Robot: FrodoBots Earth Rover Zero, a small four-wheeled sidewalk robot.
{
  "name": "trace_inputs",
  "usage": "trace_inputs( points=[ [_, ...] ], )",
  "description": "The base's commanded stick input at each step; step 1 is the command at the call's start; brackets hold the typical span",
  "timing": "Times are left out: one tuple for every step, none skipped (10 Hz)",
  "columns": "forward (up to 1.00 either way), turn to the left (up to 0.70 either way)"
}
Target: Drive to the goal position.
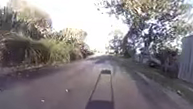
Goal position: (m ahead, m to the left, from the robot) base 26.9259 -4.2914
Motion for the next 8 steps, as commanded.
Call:
trace_inputs(
  points=[
    [1.0, 0.0],
    [1.0, 0.0],
    [1.0, 0.0],
    [1.0, 0.0],
    [1.0, 0.0],
    [1.0, 0.0],
    [1.0, 0.0],
    [1.0, 0.0]
  ],
)
